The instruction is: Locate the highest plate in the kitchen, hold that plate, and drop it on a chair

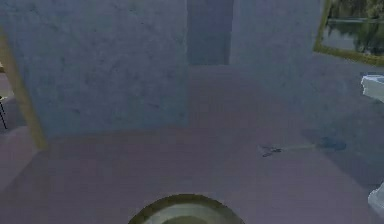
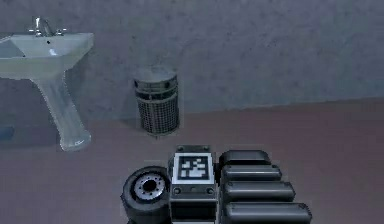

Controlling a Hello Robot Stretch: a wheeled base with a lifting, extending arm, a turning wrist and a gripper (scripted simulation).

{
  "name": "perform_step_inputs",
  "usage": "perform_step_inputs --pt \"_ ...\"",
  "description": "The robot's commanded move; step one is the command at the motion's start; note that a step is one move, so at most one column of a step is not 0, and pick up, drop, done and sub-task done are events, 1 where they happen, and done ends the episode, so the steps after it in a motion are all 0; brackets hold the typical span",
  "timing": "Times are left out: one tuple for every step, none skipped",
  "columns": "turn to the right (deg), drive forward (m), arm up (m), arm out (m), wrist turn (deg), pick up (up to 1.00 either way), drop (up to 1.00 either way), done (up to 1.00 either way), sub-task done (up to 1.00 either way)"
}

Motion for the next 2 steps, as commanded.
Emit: perform_step_inputs --pt "0.0 0.05 0.0 0.0 0.0 0.0 0.0 0.0 0.0" --pt "-45.0 0.0 0.0 0.0 0.0 0.0 0.0 0.0 0.0"
